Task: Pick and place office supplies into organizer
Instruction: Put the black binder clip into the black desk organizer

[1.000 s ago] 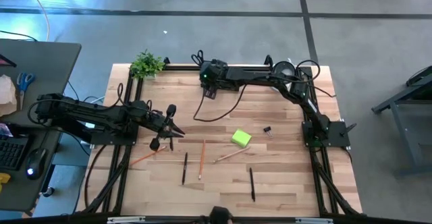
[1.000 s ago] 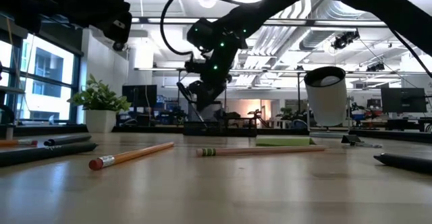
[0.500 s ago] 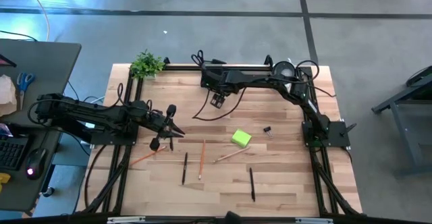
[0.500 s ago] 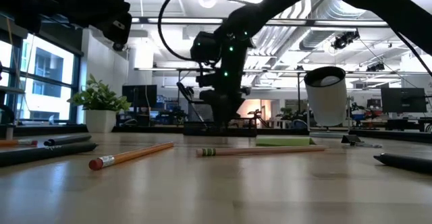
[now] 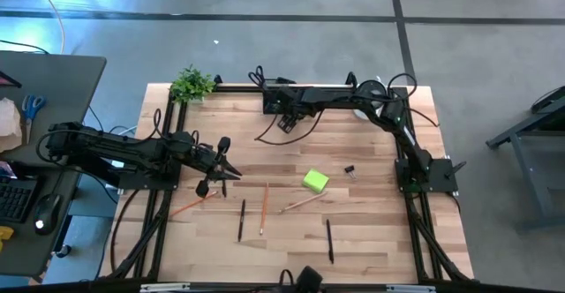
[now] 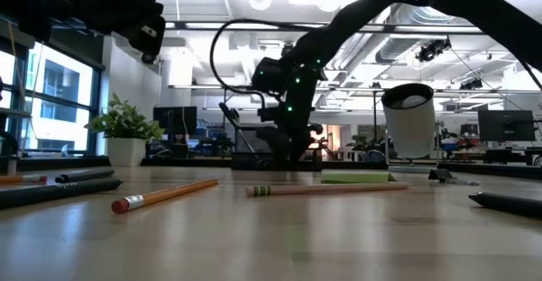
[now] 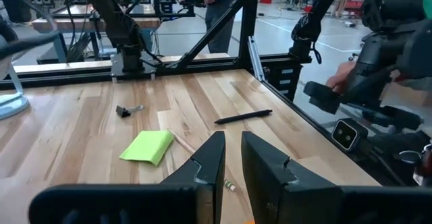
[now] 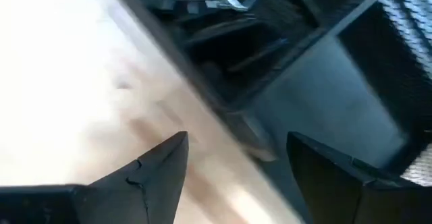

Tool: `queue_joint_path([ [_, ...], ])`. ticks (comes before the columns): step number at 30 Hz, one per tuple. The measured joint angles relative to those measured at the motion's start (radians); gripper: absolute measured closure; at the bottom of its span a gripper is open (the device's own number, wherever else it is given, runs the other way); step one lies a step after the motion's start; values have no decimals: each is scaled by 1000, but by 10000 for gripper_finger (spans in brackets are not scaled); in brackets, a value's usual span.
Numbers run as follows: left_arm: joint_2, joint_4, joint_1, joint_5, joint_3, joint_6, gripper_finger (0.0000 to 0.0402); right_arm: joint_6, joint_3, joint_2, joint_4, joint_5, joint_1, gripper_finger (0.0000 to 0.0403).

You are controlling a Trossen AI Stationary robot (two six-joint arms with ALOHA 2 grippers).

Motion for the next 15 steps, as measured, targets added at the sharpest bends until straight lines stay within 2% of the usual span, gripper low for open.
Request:
queue_joint_path([
  [3,0,0,0,0,0,1,362,15,20,0,-32,-66,13,155],
  [8,0,0,0,0,0,2,362,32,119,0,-184,-77,50,155],
  [11,0,0,0,0,0,2,362,38,206,0,-312,-52,75,155],
  [15,0,0,0,0,0,-2,362,43,336,0,-452,32,112,156],
])
